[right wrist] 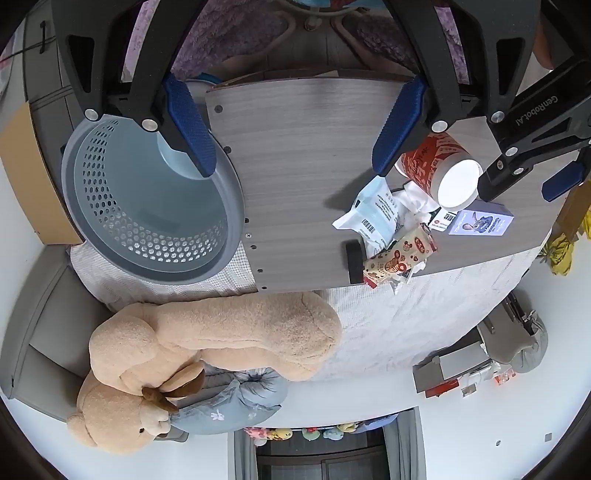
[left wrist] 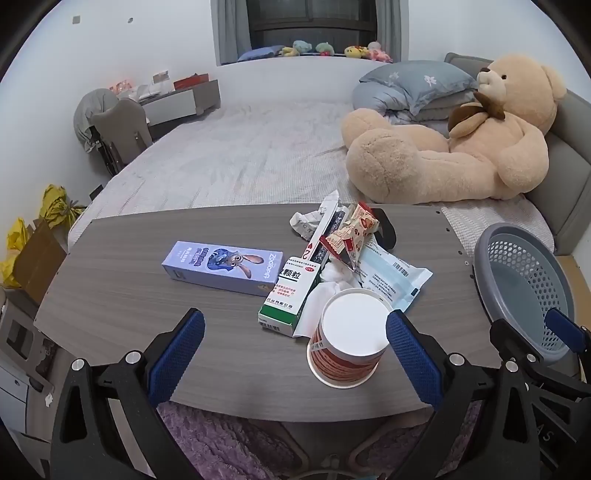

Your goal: Collect trash

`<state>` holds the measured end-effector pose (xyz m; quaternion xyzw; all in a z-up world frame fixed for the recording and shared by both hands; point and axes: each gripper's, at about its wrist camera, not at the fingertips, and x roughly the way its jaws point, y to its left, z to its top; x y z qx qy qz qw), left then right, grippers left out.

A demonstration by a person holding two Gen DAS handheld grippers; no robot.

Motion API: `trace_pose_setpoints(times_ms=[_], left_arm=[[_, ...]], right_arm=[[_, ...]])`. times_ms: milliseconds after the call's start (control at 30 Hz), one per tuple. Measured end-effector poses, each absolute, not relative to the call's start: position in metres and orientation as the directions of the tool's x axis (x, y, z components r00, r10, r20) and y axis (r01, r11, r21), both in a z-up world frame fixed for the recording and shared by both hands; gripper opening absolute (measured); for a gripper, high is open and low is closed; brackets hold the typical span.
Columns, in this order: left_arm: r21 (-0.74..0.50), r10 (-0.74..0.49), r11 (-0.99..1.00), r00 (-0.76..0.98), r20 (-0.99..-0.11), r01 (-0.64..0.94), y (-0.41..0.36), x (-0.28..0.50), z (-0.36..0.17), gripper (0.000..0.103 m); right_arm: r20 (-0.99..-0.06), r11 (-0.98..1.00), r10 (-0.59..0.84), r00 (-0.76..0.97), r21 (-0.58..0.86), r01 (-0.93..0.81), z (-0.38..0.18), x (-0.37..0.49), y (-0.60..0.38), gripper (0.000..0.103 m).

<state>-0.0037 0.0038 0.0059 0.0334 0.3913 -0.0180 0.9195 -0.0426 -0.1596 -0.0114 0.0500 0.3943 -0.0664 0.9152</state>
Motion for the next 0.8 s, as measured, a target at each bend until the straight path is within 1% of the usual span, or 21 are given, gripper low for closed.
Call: trace_pose_setpoints(times_ms=[800], left_arm=[[0.047, -0.005, 0.997, 0.71, -0.705, 0.054, 0.0052, -0.0123, 0.0112, 0.097]], right_arm=[[-0.714, 0.986, -0.082, 0.696, 0.043, 0.16, -0.0025, -0.0525, -0.1578, 0.083]])
